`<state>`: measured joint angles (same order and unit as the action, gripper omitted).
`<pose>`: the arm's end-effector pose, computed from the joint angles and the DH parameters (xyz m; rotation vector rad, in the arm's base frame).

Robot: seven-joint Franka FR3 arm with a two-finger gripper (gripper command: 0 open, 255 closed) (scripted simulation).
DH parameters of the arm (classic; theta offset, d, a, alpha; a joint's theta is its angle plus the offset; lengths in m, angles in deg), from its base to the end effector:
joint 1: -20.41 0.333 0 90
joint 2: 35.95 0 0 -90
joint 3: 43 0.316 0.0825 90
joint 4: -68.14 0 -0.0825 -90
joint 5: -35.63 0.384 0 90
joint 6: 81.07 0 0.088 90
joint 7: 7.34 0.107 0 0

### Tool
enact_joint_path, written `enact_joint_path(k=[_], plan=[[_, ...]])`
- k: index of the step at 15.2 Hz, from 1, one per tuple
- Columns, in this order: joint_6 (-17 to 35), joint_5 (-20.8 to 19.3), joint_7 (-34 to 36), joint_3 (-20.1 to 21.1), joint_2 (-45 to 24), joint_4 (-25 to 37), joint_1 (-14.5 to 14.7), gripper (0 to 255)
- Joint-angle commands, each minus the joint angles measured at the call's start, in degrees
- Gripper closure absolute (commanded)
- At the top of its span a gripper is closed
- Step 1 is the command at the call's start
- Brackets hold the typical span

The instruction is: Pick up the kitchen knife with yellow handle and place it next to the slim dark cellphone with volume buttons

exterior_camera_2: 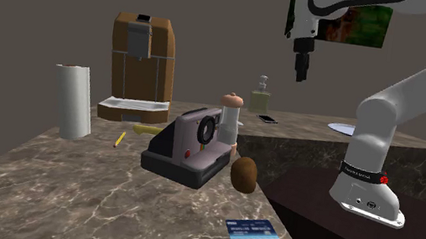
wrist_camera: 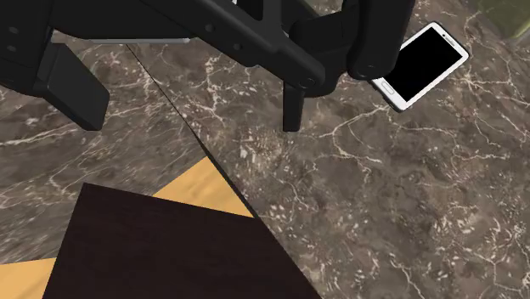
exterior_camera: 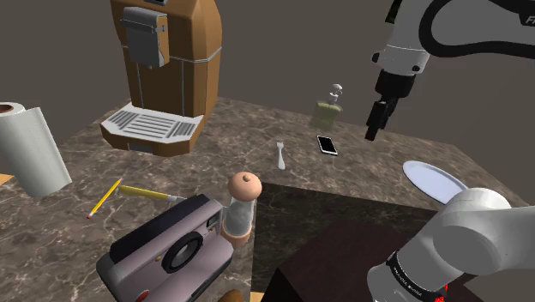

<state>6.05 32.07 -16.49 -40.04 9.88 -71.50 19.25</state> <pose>0.2945 0.0059 0.5528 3.0338 0.2643 -0.1895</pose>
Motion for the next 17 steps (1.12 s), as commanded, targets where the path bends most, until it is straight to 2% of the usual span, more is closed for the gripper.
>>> enact_joint_path(k=[1, 9, 17], plan=[[0.00, 0.00, 0.00, 0.00, 0.00, 0.00, 0.00, 0], [12.15, 4.37, 0.59, 5.25, -9.63, -0.56, 5.11, 0], [23.18, 6.75, 1.04, 10.83, -21.23, 2.26, 9.39, 0]])
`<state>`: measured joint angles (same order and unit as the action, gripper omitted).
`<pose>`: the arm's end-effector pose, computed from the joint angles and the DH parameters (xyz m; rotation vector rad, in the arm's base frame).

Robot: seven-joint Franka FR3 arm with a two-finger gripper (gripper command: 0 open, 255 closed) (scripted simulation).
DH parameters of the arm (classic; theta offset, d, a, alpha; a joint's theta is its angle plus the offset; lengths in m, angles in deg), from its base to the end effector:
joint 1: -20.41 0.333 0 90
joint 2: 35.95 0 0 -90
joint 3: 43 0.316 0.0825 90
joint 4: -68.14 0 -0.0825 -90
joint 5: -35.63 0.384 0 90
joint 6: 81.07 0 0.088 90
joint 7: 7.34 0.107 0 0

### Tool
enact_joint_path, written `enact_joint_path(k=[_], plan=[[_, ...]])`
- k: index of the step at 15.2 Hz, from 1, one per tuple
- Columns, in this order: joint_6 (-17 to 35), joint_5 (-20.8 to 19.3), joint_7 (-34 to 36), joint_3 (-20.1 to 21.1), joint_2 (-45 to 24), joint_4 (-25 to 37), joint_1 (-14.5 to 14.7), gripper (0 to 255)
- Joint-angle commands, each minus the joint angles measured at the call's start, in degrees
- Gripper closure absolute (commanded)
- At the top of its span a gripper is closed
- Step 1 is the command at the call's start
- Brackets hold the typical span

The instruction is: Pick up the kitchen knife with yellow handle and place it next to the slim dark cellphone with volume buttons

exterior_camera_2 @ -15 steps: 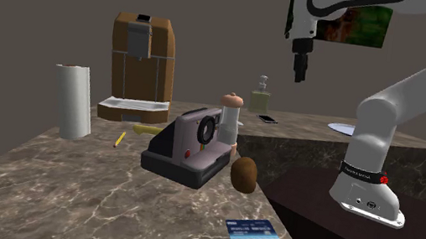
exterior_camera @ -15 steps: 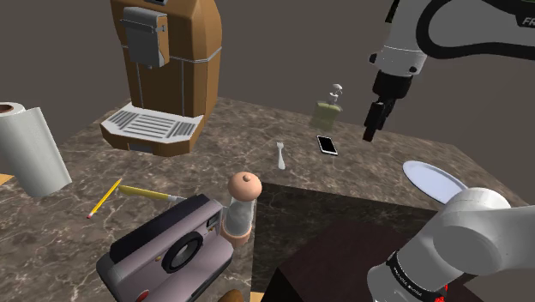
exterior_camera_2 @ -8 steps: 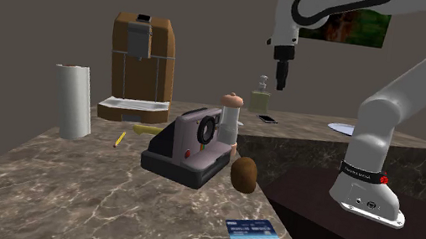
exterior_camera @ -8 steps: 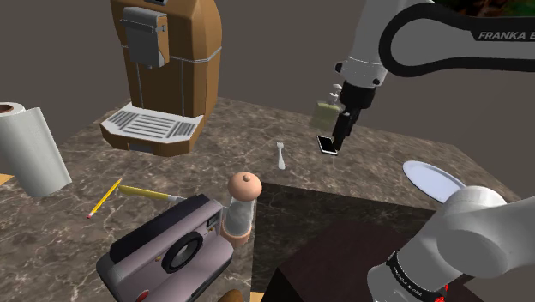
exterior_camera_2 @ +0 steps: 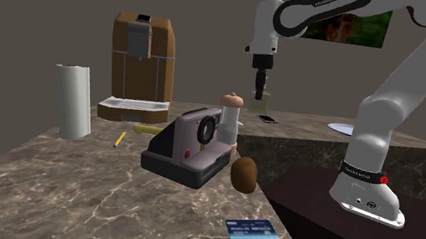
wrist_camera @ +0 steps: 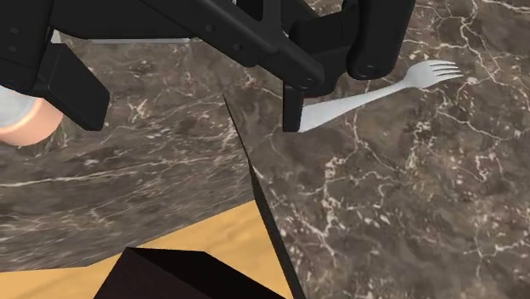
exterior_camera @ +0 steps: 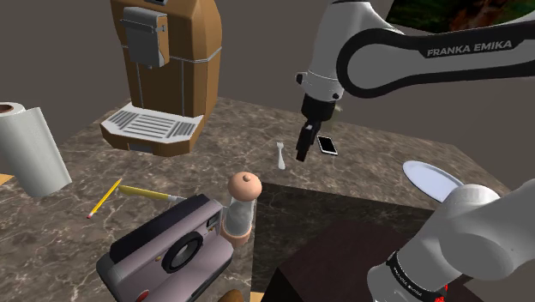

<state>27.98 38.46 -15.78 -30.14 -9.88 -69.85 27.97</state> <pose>0.3782 0.1494 0.4701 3.0019 0.7046 -0.0833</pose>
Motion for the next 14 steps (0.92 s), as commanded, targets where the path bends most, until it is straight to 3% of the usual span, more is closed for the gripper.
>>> enact_joint_path(k=[1, 8, 14], plan=[[2.51, 0.47, 0.43, 1.64, -3.01, 1.19, 1.14, 0], [10.33, -0.35, 1.54, 6.64, -14.14, 6.42, 4.07, 0], [15.48, -3.58, 3.44, 10.53, -24.08, 12.46, 6.60, 0]])
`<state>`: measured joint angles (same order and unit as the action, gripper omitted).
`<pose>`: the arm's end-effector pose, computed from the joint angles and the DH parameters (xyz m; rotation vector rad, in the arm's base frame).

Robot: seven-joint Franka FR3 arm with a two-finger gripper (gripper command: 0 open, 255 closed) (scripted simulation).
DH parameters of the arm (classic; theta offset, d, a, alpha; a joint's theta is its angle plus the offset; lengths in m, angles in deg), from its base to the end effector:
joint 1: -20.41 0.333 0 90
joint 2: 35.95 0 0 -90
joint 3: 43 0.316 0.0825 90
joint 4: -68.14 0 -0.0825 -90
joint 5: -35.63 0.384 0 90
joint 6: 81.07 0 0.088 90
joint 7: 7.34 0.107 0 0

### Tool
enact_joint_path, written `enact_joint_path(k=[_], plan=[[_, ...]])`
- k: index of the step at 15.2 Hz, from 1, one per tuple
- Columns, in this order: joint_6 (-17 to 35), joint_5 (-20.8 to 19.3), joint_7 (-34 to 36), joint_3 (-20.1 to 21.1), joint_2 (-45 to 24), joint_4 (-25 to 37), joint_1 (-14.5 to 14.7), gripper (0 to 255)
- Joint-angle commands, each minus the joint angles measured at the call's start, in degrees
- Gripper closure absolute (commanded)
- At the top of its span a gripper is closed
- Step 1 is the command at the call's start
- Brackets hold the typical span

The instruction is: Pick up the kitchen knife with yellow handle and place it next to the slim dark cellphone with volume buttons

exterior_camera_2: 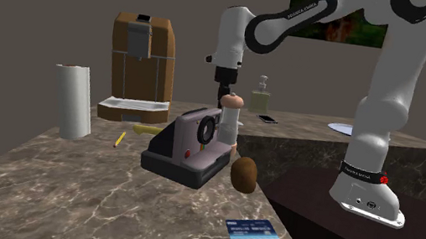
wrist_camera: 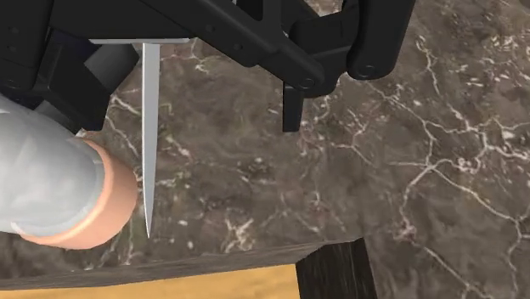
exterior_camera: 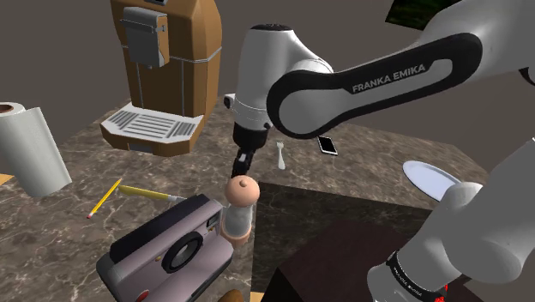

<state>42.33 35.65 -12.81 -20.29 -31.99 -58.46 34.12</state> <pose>0.4160 0.3089 0.4077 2.9127 1.1133 0.0229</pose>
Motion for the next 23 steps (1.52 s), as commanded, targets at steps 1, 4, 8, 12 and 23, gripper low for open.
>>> enact_joint_path(k=[1, 4, 8, 12, 23], plan=[[1.82, -1.54, 0.87, 1.24, -3.66, 2.20, 0.94, 0], [3.62, -4.16, 2.16, 2.71, -8.75, 5.84, 2.60, 0], [5.32, -6.57, 3.32, 3.39, -12.91, 8.41, 4.16, 0], [7.99, -7.85, 4.18, 3.00, -14.82, 7.43, 4.49, 0], [9.88, -8.97, 5.09, 2.50, -16.55, 7.06, 5.08, 255]])
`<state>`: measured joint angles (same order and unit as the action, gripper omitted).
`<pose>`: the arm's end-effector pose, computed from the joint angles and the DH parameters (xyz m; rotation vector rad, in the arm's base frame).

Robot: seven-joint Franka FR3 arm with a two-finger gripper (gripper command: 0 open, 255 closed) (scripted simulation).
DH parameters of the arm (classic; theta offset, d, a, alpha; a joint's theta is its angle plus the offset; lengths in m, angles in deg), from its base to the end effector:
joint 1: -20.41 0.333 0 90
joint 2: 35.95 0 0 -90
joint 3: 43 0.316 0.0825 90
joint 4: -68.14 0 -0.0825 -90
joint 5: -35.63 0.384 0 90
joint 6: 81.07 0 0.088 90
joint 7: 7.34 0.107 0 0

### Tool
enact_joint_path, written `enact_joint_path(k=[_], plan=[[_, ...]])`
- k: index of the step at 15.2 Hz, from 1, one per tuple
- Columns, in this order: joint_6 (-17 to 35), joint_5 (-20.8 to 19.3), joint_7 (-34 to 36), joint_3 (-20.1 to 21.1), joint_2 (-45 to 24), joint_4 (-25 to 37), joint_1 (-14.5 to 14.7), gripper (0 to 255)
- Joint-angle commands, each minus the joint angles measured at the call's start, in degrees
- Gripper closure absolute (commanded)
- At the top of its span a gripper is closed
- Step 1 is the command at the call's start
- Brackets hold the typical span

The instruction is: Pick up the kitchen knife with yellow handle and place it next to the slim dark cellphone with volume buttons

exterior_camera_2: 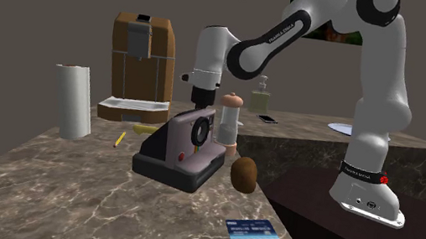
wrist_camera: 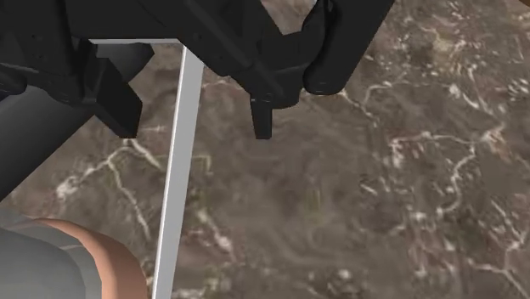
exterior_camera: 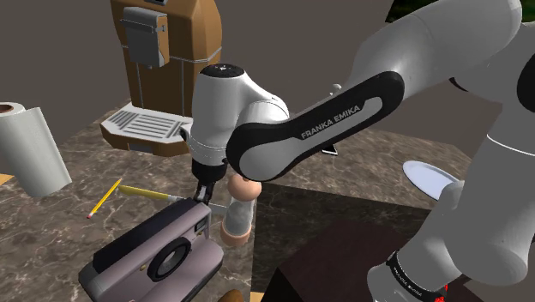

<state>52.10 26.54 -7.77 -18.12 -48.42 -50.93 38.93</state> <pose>0.4287 0.3937 0.3377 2.8489 1.3055 0.0926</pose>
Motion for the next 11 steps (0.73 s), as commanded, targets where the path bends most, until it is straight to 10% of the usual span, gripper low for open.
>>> enact_joint_path(k=[1, 11], plan=[[0.09, -0.13, 0.20, 0.25, -0.64, 0.01, 0.37, 255], [-1.43, 1.08, -0.77, 0.56, 1.26, -0.12, -0.09, 255]])
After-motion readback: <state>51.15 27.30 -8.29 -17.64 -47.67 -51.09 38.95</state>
